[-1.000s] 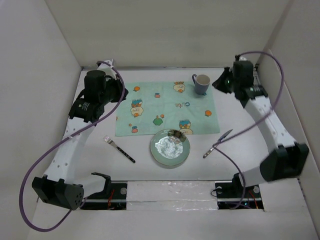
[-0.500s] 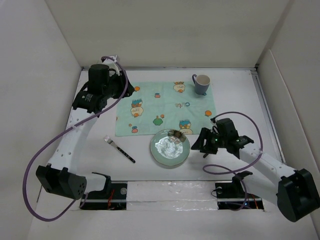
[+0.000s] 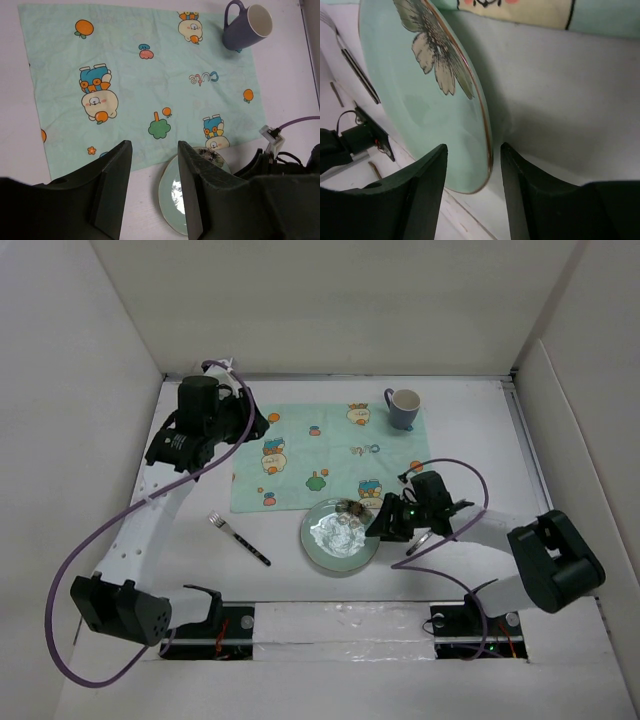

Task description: Set the dinner table for one person

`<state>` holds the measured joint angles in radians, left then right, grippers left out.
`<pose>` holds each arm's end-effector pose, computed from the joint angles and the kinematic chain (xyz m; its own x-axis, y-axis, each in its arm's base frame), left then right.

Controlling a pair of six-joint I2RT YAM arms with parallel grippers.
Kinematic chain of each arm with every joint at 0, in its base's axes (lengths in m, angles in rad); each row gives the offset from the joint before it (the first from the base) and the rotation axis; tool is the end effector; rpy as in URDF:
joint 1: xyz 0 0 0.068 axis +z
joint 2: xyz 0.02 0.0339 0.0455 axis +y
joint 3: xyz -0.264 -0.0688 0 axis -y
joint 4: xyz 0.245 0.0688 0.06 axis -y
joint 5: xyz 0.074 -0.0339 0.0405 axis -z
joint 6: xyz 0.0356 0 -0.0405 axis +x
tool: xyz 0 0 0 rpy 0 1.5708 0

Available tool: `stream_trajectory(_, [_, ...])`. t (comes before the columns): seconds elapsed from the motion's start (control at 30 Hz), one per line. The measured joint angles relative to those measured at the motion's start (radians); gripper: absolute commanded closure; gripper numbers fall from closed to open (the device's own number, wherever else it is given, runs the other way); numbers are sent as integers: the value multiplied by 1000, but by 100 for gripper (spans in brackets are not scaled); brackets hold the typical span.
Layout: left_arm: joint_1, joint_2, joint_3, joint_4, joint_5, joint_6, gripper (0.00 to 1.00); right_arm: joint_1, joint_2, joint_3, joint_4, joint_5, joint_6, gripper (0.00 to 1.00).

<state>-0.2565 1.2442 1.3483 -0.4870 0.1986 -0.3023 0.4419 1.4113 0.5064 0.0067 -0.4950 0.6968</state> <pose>0.2630 -0.0762 0.4080 -0.4718 -0.1780 -0.8636 0.2988 0.8892 -0.3465 0.2117 0.1189 0.1362 -0.9555 0.1727 -0.2393 -0.0400 0.7276 0.6848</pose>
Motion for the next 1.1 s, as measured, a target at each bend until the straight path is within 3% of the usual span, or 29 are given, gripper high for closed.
stream_trajectory(0.13, [0, -19, -1, -2, -19, -3, 61, 5, 68, 20, 70, -24, 7, 60])
stream_trajectory(0.17, [0, -23, -1, -1, -24, -3, 61, 5, 79, 23, 76, -27, 7, 72])
stream_trajectory(0.23, [0, -30, -1, -1, -34, -3, 61, 5, 98, 25, 81, -28, 3, 84])
stream_trajectory(0.27, [0, -32, -1, -2, -39, -3, 61, 3, 104, 25, 80, -27, 5, 97])
stream_trajectory(0.3, [0, -32, -1, -2, -43, -3, 61, 3, 106, 25, 79, -29, 3, 100])
stream_trajectory(0.43, [0, -32, 0, -3, -60, -3, 61, 3, 58, 36, 31, -45, -11, 100])
stream_trajectory(0.63, [0, -32, 6, -9, -80, -2, 61, -3, -110, 183, -311, -24, -107, 100])
stream_trajectory(0.73, [0, -32, 9, -8, -82, -2, 61, -12, -114, 314, -392, -45, -117, 100])
stream_trajectory(0.9, [0, -29, 10, 1, -71, -1, 61, -24, 15, 525, -301, -54, -54, 100])
stream_trajectory(1.1, [0, -18, 10, 36, -29, -2, 61, -34, 313, 732, -190, 44, 55, 100])
